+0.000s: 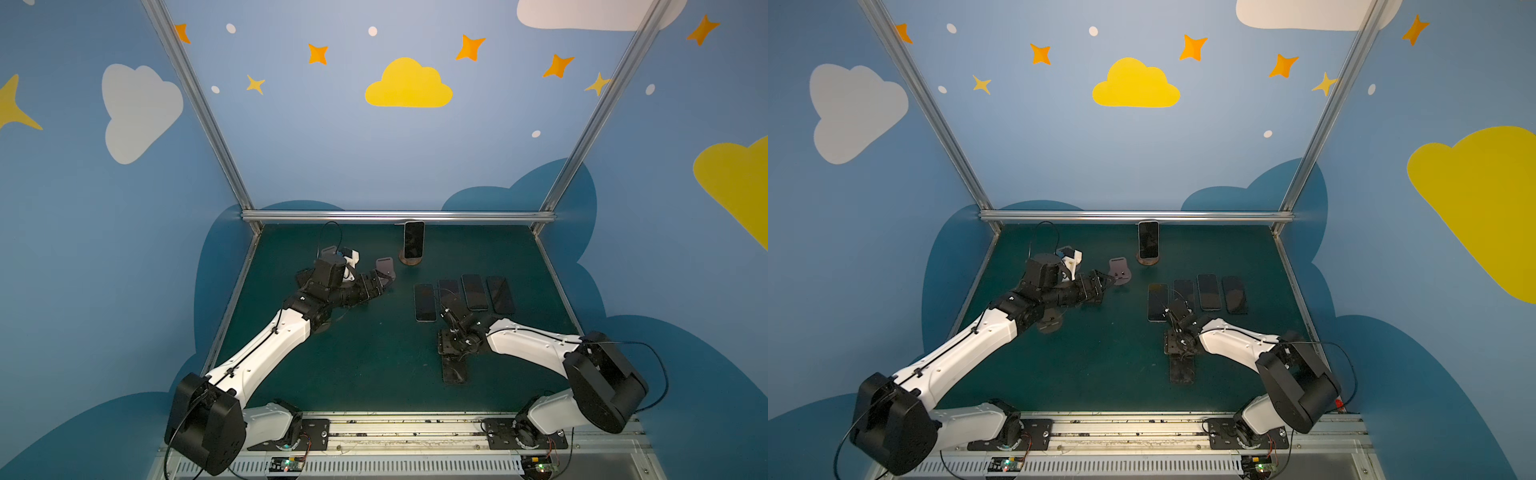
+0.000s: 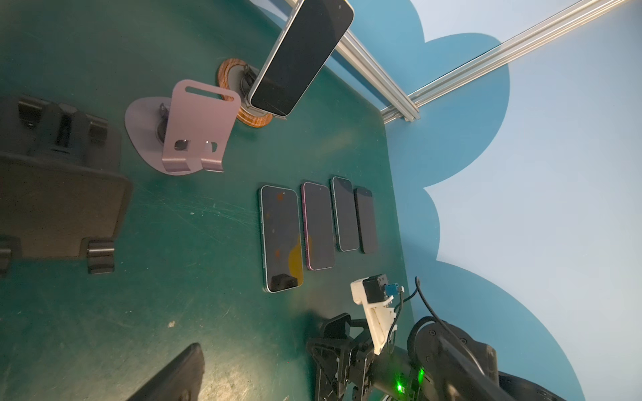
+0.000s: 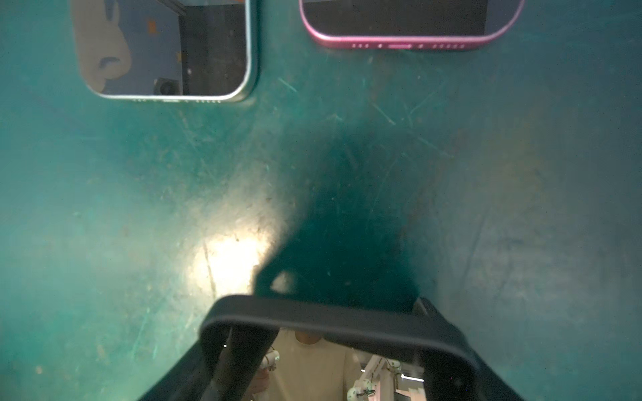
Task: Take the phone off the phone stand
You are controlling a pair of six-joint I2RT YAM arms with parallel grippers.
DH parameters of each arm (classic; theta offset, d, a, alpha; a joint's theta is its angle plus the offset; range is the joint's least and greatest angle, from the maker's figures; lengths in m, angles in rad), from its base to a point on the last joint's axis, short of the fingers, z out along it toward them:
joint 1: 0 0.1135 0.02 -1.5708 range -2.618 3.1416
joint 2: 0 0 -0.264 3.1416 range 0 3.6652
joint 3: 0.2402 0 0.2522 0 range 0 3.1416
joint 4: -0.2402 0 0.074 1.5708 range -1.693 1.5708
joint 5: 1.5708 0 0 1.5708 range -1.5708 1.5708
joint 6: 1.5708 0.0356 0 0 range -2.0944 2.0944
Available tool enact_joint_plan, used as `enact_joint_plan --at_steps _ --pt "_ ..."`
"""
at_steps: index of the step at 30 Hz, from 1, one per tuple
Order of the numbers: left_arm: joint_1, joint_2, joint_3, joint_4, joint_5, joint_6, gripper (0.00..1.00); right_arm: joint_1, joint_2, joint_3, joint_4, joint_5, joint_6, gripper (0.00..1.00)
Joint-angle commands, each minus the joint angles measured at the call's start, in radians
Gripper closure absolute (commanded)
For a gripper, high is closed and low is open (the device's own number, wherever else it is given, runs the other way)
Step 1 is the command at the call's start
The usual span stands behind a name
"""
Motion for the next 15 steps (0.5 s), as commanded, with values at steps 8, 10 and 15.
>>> enact_joint_plan --at_steps 8,10,15 --pt "-0.002 0.025 0.034 -0.016 -0.019 0.027 0.00 -0.008 0.095 -0.009 0.037 0.030 0.001 0.34" --pt "-0.003 0.025 0.031 -0.013 -0.020 0.028 0.00 -0.010 0.116 0.000 0.034 0.033 -0.005 0.34" --pt "-0.003 0.032 0.037 -0.026 -0.030 0.039 0.00 -0.010 0.153 0.006 0.055 0.024 -0.010 0.34"
